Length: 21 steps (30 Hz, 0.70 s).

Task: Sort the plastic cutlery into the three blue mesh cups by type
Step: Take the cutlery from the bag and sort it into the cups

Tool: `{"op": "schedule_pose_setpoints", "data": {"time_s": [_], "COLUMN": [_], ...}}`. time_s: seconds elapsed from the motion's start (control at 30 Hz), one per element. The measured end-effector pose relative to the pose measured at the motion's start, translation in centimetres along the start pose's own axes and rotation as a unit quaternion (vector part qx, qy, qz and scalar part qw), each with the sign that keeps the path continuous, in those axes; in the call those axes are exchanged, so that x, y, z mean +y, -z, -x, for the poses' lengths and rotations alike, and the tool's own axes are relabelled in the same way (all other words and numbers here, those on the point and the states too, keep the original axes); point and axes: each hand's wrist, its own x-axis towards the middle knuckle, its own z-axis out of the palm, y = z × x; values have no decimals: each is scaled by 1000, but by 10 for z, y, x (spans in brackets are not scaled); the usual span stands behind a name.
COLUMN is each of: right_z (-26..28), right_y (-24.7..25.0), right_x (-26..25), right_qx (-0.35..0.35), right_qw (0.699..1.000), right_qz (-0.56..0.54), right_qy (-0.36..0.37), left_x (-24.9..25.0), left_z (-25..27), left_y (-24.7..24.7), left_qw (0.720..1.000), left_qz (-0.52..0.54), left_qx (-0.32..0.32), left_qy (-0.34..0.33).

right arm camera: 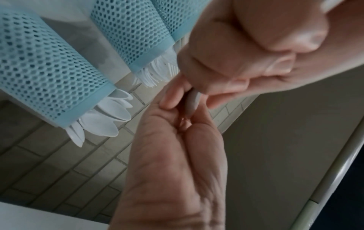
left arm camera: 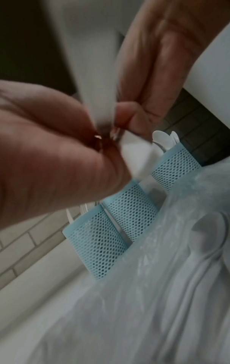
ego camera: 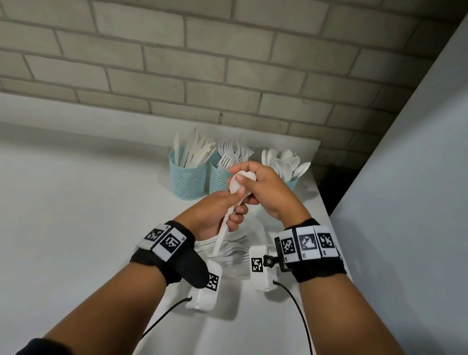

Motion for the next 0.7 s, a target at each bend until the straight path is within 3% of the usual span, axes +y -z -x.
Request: {"op": "schedule_pose_setpoints", "data": {"time_s": [0.07, 0.17, 0.3, 0.37, 0.47, 0.5, 0.6, 0.7], "right_z": [-1, -14, -21, -16, -19, -21, -33, -43], "right_y": [1, 21, 67, 76, 75, 73, 69, 65], "right_x": [0, 2, -18, -31, -29, -24, -4, 15], "right_qx": [47, 222, 474, 527, 536, 528, 497, 413], "right_qw": [999, 974, 875, 832, 810, 812, 817, 850], "right_qz": [-14, -50, 44, 81, 117, 126, 181, 271], "right_qy": [-2, 5, 89, 152, 207, 214, 228, 181], "left_x": [-1, -6, -11, -15, -22, -24, -30, -35], "left_z": [-2, -5, -2, -2, 0, 0, 3, 2], "left_y": [0, 2, 14, 20, 22, 23, 27, 31], "left_qw": [1000, 997, 970, 915, 778, 753, 740, 734], "left_qz": [-14, -74, -226, -389, -619, -646, -657, -664], "left_qx": [3, 30, 90, 107, 74, 62, 41, 36], "left_qy": [0, -10, 7, 28, 81, 106, 139, 138]}}
